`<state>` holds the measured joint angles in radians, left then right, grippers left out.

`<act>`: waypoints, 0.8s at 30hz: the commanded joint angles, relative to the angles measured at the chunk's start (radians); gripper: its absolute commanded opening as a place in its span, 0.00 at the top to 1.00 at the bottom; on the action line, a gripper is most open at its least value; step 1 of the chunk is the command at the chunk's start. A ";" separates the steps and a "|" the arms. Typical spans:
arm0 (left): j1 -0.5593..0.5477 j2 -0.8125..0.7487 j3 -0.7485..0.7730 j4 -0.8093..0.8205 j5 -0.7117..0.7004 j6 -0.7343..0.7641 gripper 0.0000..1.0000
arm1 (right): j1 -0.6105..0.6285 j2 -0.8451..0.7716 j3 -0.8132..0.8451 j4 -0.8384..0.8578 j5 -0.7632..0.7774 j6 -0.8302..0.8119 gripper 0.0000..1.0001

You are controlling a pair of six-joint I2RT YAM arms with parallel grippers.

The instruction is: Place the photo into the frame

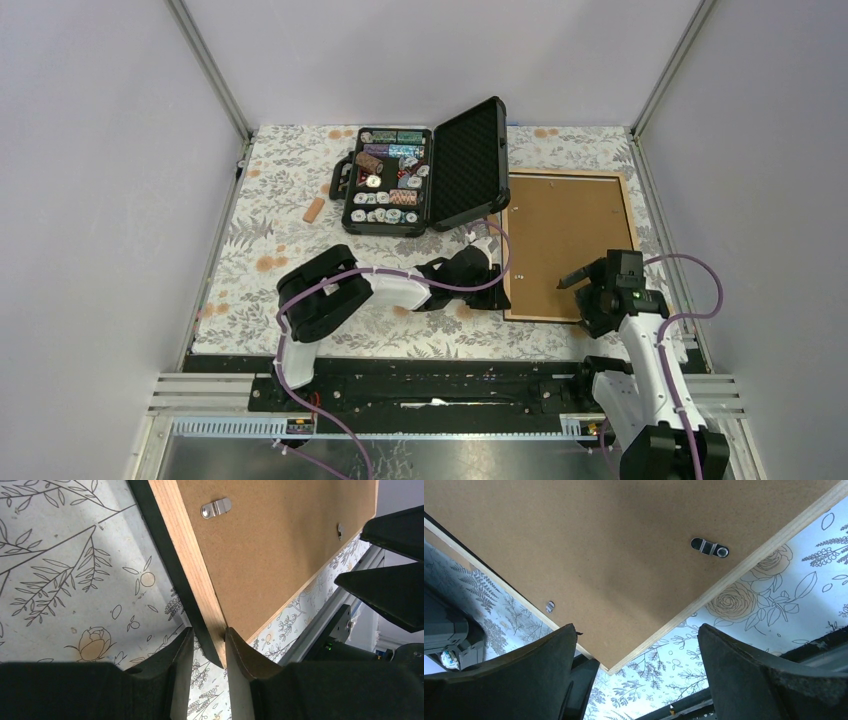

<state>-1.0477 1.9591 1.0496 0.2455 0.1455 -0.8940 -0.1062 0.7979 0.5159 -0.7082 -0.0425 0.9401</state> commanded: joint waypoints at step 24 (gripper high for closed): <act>-0.006 0.037 -0.056 -0.047 -0.030 -0.035 0.76 | 0.003 0.050 -0.048 0.150 0.052 0.032 0.05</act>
<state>-1.0492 1.9591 1.0290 0.2825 0.1482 -0.9443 -0.1066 0.8234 0.4530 -0.5884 -0.0277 0.9627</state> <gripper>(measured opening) 0.247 0.953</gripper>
